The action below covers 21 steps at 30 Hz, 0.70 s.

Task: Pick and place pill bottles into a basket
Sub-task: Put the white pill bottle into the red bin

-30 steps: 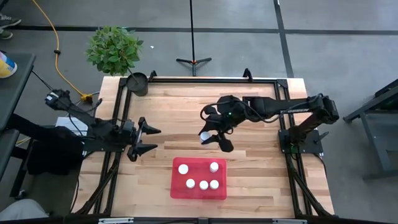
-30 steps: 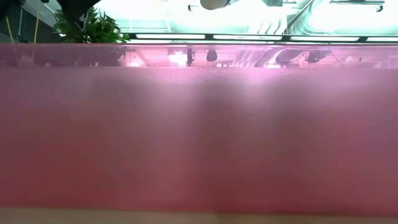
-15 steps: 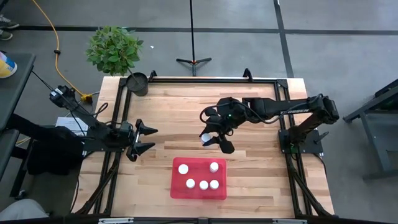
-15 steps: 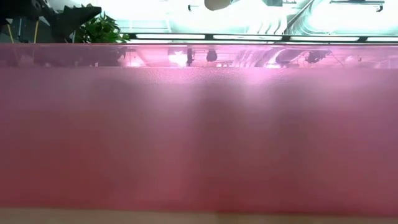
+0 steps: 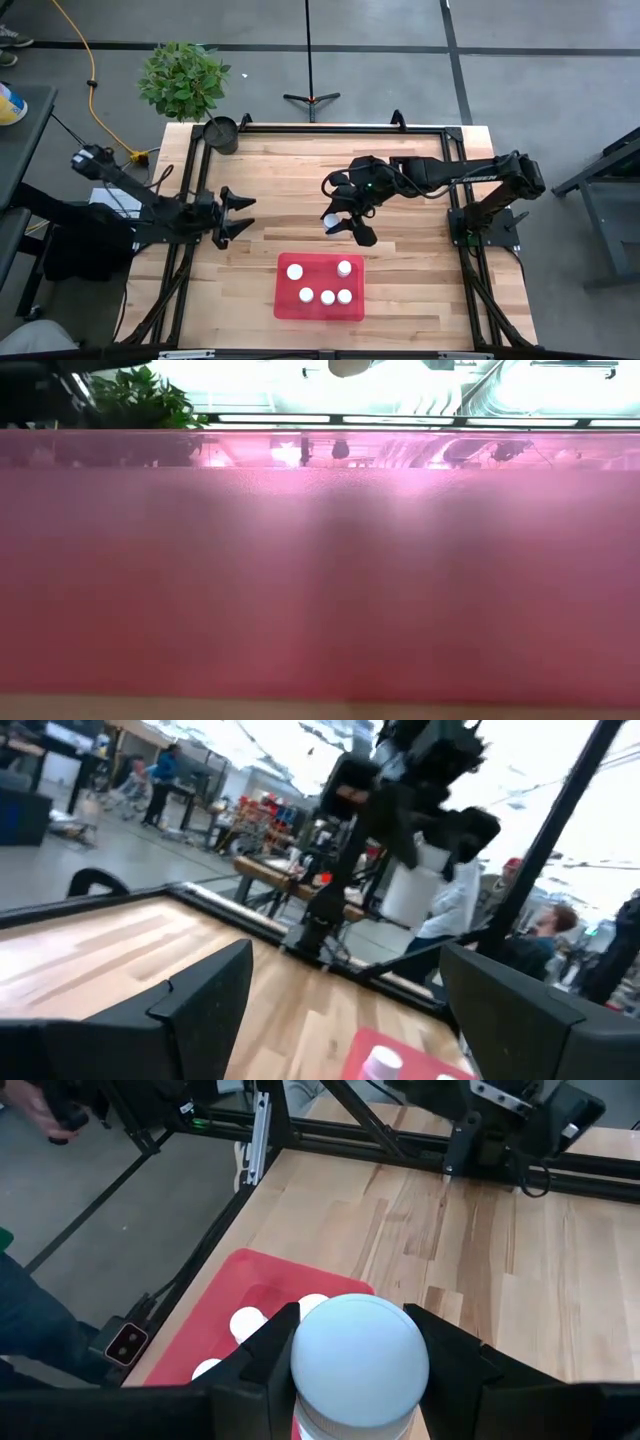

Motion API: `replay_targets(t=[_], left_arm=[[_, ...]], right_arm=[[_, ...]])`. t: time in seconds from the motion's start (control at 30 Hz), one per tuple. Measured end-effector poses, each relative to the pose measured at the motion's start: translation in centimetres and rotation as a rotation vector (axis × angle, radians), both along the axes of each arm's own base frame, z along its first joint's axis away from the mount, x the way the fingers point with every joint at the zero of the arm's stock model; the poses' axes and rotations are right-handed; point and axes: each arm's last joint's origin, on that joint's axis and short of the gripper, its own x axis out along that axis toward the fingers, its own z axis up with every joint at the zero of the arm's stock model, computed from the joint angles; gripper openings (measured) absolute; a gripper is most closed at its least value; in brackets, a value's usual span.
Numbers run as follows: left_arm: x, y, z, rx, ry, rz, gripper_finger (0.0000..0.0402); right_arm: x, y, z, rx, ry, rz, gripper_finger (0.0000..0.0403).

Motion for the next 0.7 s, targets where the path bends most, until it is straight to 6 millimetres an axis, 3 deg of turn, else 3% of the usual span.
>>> replay_targets(t=[0.43, 0.7], left_arm=[[1.5, 2.9, -1.2, 0.004, 0.086, -0.064, 0.0353], [1.7, 4.0, -2.0, -0.031, 0.165, -0.159, 0.0353]], right_arm=[[0.1, 0.0, -0.2, -0.001, 0.005, -0.002, 0.0143], [1.8, 1.0, -2.3, 0.018, 0.061, 0.019, 0.0143]])
